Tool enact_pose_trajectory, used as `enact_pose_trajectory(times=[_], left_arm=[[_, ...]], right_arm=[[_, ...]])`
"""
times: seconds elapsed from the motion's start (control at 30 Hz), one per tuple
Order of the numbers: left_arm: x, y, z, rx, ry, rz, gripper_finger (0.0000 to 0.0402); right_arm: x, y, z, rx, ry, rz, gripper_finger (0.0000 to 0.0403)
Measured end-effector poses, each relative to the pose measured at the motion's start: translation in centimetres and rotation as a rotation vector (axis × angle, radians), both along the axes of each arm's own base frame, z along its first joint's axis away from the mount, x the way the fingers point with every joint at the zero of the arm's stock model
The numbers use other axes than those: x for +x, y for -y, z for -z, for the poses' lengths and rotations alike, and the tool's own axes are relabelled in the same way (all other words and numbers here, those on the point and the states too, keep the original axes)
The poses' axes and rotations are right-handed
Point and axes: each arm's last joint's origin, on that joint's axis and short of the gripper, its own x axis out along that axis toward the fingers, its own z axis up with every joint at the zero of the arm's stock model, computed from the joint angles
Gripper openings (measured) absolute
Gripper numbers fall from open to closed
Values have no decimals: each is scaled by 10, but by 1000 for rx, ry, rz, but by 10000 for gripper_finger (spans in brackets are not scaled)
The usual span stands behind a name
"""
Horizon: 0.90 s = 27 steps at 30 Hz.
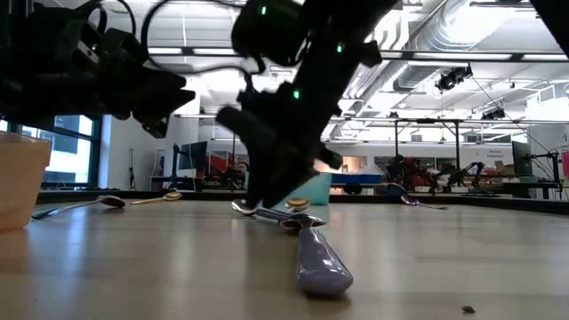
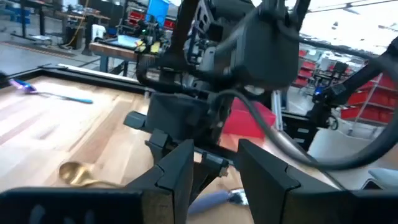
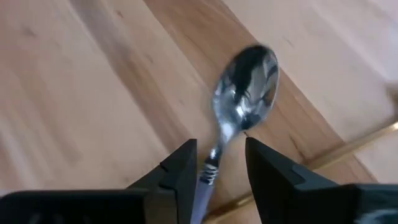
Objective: Sort silverware by color (type)
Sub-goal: Put the purple spoon into the orange bin
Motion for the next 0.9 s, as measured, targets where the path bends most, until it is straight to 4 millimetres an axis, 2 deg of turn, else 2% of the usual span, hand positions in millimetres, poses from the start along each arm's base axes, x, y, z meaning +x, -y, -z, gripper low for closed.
enact_pose_trajectory(times=[0.17, 0.37, 0.63, 0.9], left_arm=[[1, 0, -1, -1, 5, -5, 117], [1, 0, 0, -2, -3, -5, 117], [1, 0, 2, -3, -31, -5, 117], [1, 0, 5, -2, -54, 5, 117]], right_arm=[[0, 4, 12, 16, -43, 18, 75], [2, 4, 13, -9, -49, -55, 11], [13, -6, 11, -54, 69, -187, 2], [14, -19, 10, -103, 111, -216, 1]])
